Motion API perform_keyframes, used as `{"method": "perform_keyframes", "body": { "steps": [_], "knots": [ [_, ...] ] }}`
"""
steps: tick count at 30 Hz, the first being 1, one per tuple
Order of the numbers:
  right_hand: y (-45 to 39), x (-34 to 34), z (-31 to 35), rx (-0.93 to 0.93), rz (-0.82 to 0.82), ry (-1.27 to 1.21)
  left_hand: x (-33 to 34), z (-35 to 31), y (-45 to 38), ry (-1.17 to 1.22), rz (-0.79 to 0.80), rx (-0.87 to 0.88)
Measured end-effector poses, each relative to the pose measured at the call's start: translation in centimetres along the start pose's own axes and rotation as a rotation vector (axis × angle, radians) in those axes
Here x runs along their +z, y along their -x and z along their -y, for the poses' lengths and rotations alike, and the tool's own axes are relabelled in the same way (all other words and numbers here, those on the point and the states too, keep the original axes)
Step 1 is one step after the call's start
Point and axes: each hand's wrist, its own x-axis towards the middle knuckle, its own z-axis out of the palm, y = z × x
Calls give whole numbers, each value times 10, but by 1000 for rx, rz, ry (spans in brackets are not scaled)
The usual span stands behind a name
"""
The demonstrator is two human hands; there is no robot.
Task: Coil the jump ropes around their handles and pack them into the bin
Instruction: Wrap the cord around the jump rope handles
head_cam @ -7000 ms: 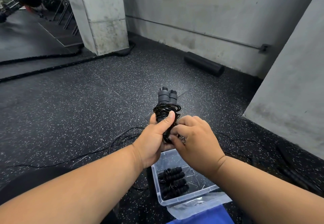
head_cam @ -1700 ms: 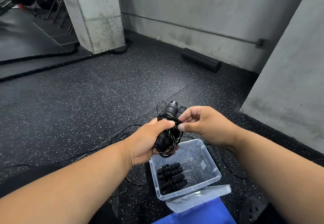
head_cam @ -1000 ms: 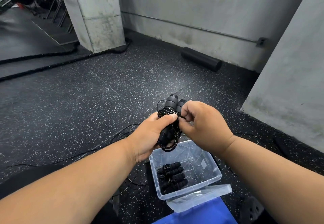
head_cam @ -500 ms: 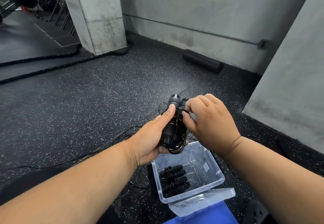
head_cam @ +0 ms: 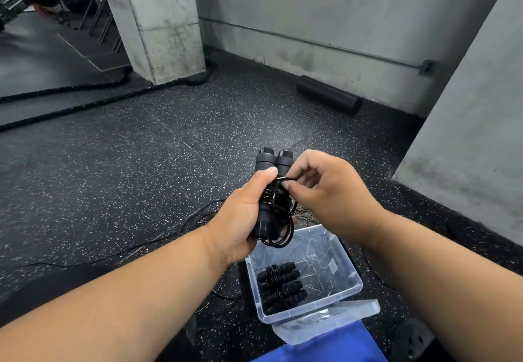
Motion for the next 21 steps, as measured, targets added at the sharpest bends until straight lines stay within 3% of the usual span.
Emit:
{"method": "perform_keyframes", "body": {
  "steps": [4, 9, 14, 18, 21],
  "knots": [
    [-4, -11, -1, 136, 164, -157, 2, 1, 3, -31, 3, -12],
    [-7, -19, 6, 166, 285, 42, 4, 7, 5, -87, 33, -18],
    [-1, -24, 8, 113, 168, 131, 5, 2, 8, -142, 59, -8],
    [7, -14, 13, -77, 16, 407, 2, 0, 4, -137, 74, 54],
    [6, -16, 13, -114, 10, 395, 4, 0, 4, -132, 21, 119]
  ]
}}
